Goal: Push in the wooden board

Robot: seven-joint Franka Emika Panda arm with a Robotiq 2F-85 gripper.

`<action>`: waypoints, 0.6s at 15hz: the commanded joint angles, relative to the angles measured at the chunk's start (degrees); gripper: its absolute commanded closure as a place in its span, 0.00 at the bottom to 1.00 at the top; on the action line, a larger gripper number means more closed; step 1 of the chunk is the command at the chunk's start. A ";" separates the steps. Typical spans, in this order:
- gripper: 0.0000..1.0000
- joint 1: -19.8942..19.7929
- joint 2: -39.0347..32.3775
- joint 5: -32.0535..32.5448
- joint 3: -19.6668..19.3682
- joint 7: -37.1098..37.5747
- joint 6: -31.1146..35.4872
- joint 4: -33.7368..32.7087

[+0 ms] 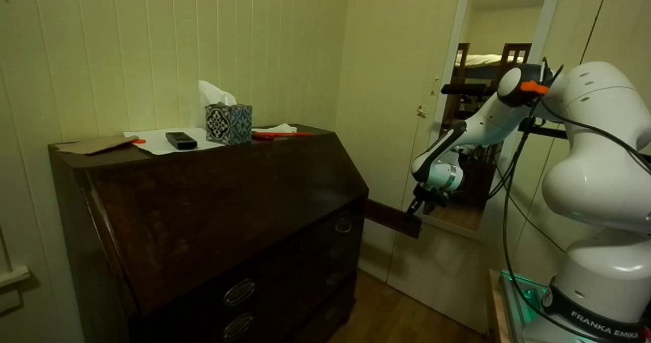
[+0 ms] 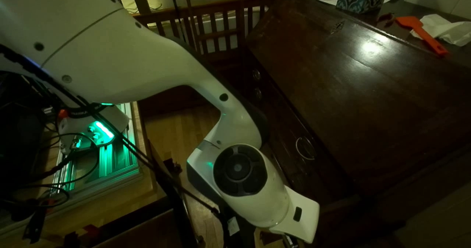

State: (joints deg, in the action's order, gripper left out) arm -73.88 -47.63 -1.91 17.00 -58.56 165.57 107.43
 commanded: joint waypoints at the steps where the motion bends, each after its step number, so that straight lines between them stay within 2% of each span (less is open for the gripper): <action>1: 0.94 2.05 0.62 0.67 4.72 -2.25 1.50 2.36; 7: 0.94 1.99 0.69 0.73 4.92 -2.17 1.62 2.68; 8: 0.60 1.97 0.82 0.73 4.90 -2.13 1.34 2.80; 9: 0.50 2.37 1.26 1.02 4.47 -2.14 0.43 3.08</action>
State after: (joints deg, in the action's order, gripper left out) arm -73.71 -47.69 -1.74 17.24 -58.98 166.35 107.55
